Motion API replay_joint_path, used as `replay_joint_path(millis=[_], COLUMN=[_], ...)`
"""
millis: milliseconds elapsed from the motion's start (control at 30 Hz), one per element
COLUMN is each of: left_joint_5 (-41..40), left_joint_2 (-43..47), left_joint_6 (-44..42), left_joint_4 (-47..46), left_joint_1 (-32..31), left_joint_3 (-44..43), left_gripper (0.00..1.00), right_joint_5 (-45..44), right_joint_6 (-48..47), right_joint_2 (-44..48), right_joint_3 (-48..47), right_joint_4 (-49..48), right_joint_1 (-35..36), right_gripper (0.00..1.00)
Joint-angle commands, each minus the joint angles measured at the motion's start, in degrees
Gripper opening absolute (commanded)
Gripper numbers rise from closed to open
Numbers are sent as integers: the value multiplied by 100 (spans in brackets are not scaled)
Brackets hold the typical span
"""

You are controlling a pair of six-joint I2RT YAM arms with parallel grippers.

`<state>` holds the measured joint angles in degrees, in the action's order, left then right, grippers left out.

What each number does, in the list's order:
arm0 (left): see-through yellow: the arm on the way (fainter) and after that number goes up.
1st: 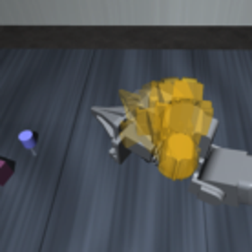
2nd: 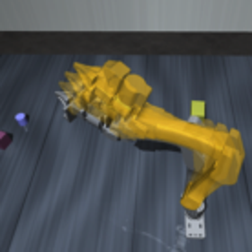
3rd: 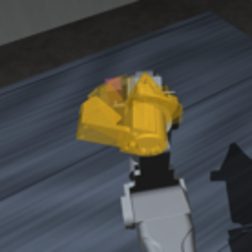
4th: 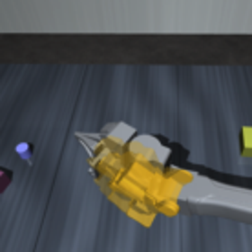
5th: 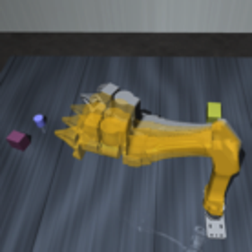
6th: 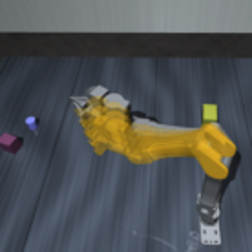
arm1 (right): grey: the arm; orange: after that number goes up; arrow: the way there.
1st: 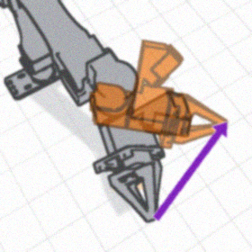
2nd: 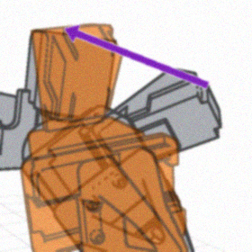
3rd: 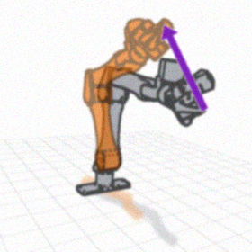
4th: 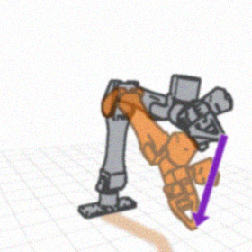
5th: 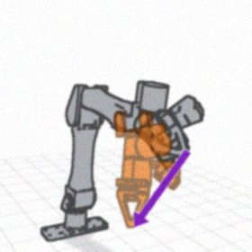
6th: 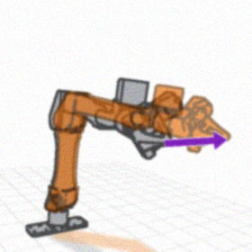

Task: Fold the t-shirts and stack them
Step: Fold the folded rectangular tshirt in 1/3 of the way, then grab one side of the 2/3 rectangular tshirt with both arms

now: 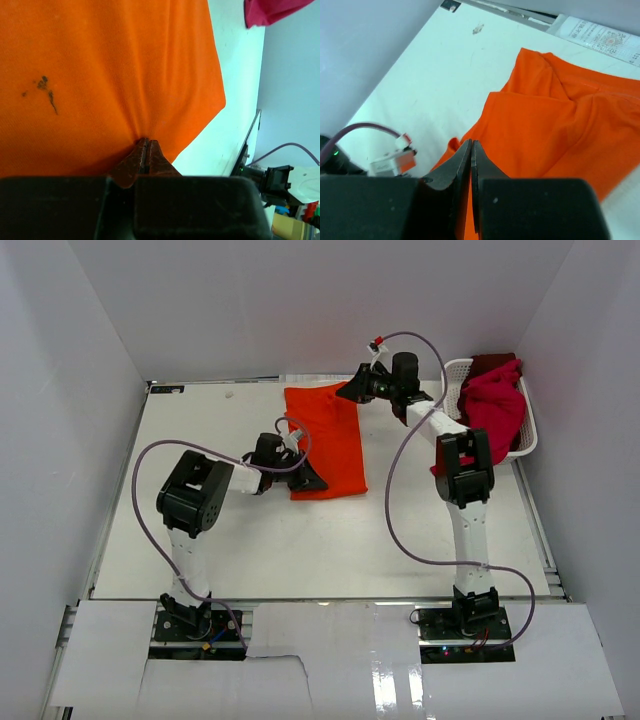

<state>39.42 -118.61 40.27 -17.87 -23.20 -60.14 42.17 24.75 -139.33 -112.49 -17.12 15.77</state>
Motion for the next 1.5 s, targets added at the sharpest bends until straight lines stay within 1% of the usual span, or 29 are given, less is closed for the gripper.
replay_joint_path(millis=[0,33,100,133,200,233,300,333,367,433,467,500,567,600,667,700,733,800,867,900,967,1000,1067,1100,1233,1333,1467], left_joint_5=[-330,-356,-338,-347,-365,-373,-435,-444,-453,-444,-444,-479,-523,-575,-602,-611,-637,-663,-681,-681,-664,-655,-690,-707,-743,-778,-822], left_joint_2=[345,417,644,724,900,1083,1286,1453,1533,1752,1832,1893,2138,2210,2359,2482,2544,2701,2764,2799,2799,2773,2738,2712,2527,2483,2500], left_joint_6=[-274,-274,-292,-283,-292,-274,-248,-230,-169,-90,-64,15,95,182,253,279,349,385,464,481,534,552,613,631,710,745,763], left_joint_4=[802,802,802,802,802,785,750,750,724,610,583,522,460,416,372,354,328,328,302,284,249,249,240,205,161,152,143], left_joint_1=[-97,-97,-106,-114,-141,-176,-211,-237,-281,-360,-395,-422,-518,-545,-624,-642,-668,-721,-747,-756,-782,-800,-835,-853,-967,-1011,-1029], left_joint_3=[467,616,775,958,1170,1284,1627,1733,1838,2154,2251,2452,2664,2848,3016,3078,3183,3263,3351,3360,3368,3360,3342,3325,3228,3184,3210], left_gripper=[0,0,0,0,0,0,0,0,0,0,0,0,0,0,0,0,0,0,0,0,0,0,0,0,0,0,0], right_joint_5=[-138,-200,-332,-341,-455,-482,-456,-447,-403,-612,-701,-797,-938,-930,-948,-852,-825,-869,-808,-755,-615,-579,-491,-439,-192,54,195], right_joint_6=[-743,-918,-1095,-1156,-1218,-1218,-1236,-1193,-1157,-1008,-955,-850,-727,-683,-516,-481,-376,-296,-191,-147,-24,46,222,284,626,1013,1382], right_joint_2=[1309,1755,2162,2530,2874,3120,3306,3455,3552,3954,4114,4472,4808,5088,5318,5441,5677,6020,6215,6373,6566,6637,6769,6848,6831,6682,6384], right_joint_3=[1117,1393,1868,2332,2783,3098,3337,3460,3818,4294,4879,5190,5718,6138,6518,6886,7072,7397,7837,7969,8303,8435,8743,8831,9217,9385,9526], right_joint_4=[358,446,805,886,1026,1314,1684,2078,2151,2187,2074,1951,1792,1783,1809,1783,1774,1783,1774,1783,1783,1774,1617,1555,1020,415,-70], right_joint_1=[23,14,14,23,23,23,31,40,58,93,110,128,128,137,137,146,154,154,154,154,163,172,163,172,181,198,295], right_gripper=[8,8,8,8,8,8,8,8,8,8,8,8,9,11,13,15,20,24,36,50,58,68,76,84,86,86,85])
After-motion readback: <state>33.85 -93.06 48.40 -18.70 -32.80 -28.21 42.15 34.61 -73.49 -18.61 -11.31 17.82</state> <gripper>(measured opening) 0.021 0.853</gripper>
